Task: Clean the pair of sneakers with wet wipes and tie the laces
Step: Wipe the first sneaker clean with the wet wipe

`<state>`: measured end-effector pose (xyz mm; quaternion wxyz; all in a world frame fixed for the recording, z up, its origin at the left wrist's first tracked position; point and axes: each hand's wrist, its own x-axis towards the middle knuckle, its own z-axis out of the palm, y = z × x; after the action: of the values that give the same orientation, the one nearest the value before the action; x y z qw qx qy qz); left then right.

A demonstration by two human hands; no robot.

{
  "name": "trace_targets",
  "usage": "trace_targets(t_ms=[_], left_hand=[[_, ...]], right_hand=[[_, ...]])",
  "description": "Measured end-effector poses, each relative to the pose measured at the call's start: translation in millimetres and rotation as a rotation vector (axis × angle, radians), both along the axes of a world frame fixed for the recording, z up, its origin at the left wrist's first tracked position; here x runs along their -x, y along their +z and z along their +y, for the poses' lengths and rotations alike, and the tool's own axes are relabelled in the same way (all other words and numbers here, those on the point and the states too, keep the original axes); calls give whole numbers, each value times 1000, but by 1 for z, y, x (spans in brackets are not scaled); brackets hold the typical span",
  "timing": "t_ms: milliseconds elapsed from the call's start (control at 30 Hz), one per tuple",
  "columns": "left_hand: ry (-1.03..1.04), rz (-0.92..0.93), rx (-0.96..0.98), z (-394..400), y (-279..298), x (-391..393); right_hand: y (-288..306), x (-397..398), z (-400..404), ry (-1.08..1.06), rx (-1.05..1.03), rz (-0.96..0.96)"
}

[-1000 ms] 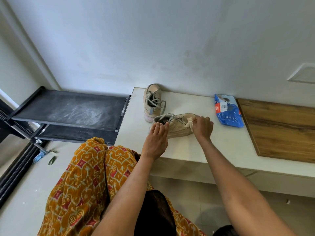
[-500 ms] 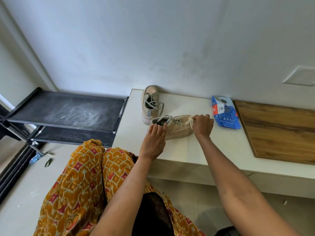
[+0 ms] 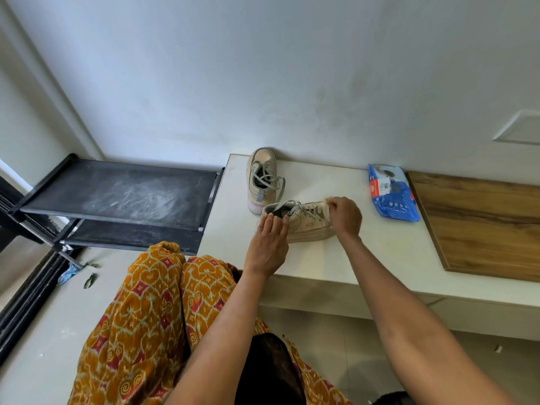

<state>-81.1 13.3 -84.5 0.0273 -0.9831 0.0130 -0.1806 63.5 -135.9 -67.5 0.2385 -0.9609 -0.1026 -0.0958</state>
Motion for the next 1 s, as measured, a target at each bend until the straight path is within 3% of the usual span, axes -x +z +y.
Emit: trace_targets(t_ms=[100, 233, 333, 467, 533, 700, 800, 900, 1000], left_hand=[[0, 29, 19, 0, -2, 0], [0, 55, 20, -1, -1, 0], [-19, 49, -6, 2, -2, 2], [-25, 51, 1, 2, -2, 1], [-23, 43, -12, 2, -3, 1], [-32, 39, -25, 4, -2, 0], [-38, 30, -25, 4, -2, 1], [-37, 26, -23, 4, -2, 1], [-32, 26, -25, 4, -3, 1]], right_hand=[[-10, 18, -10, 164, 84, -99], [-12, 8, -28, 118, 322, -219], [-1, -2, -18, 34, 227, -131], [-13, 9, -1, 252, 135, -138], [-29, 19, -10, 211, 105, -151], [-41, 17, -39, 194, 329, -347], [-28, 2, -24, 133, 260, -220], [-26, 0, -6, 223, 195, -54], [-36, 10, -16, 292, 192, -60]])
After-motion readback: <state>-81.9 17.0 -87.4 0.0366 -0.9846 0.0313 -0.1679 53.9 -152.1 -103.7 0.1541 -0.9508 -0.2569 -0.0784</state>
